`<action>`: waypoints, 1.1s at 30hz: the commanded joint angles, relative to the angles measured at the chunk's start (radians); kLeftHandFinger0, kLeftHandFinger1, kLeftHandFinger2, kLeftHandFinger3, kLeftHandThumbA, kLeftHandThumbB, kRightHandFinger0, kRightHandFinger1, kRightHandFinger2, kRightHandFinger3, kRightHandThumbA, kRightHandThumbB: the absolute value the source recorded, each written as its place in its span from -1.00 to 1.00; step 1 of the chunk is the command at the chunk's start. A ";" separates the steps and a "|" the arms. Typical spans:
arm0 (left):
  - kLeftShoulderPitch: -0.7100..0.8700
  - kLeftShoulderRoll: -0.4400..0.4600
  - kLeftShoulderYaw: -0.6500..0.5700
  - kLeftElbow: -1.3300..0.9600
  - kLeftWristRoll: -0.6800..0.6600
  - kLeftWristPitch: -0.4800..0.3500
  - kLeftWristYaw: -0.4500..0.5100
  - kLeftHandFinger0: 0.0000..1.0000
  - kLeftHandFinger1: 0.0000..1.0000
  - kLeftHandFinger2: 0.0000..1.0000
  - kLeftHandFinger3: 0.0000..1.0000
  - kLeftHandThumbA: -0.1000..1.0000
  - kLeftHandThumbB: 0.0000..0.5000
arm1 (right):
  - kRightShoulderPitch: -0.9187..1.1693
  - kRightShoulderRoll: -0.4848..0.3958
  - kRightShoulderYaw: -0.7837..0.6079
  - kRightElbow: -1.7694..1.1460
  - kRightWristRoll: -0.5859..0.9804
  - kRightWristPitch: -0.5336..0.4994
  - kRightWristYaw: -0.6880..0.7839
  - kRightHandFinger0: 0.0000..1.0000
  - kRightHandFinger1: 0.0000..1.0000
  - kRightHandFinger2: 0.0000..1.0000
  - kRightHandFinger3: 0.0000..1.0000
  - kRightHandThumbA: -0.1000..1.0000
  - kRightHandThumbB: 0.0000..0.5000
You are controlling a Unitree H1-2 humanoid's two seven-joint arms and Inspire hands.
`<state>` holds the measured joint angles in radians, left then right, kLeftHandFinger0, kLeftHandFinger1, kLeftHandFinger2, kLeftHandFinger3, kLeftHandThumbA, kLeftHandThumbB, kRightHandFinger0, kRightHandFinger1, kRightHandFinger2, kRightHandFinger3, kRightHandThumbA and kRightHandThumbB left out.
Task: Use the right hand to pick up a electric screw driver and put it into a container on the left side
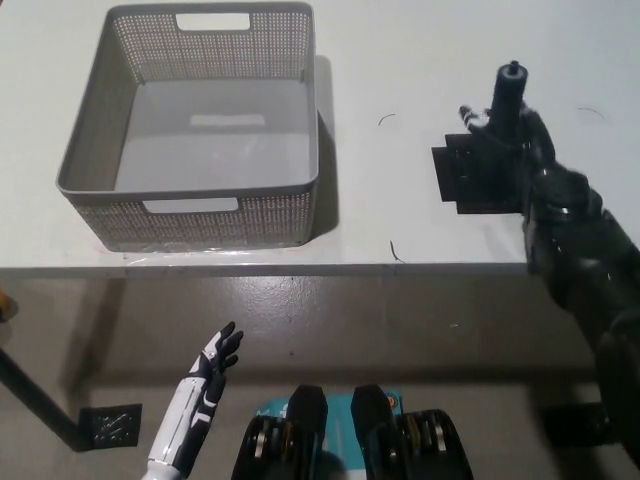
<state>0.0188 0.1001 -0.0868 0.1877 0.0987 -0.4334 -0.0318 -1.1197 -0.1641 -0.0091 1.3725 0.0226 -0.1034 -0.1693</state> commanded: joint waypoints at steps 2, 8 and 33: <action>-0.037 0.021 -0.001 -0.011 -0.020 -0.037 -0.022 1.00 1.00 1.00 1.00 1.00 0.14 | -0.101 0.031 0.099 0.027 -0.134 -0.118 -0.289 -1.00 -0.75 0.09 -0.22 -1.00 -0.49; -0.031 0.028 0.003 -0.015 -0.017 -0.037 -0.023 1.00 1.00 1.00 1.00 1.00 0.19 | -0.082 0.049 0.092 0.025 -0.109 -0.133 -0.318 -1.00 -0.43 0.53 0.48 -1.00 -0.47; -0.024 0.029 0.007 0.007 -0.030 -0.037 -0.025 0.96 1.00 1.00 1.00 0.95 0.09 | -0.197 0.117 0.100 -0.305 -0.165 -0.160 -0.335 -1.00 -0.61 0.26 0.30 -1.00 -0.52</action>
<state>0.0015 0.1215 -0.0866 0.1996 0.0895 -0.4335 -0.0499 -1.2102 -0.0673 0.0720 1.1947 -0.0811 -0.2163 -0.4621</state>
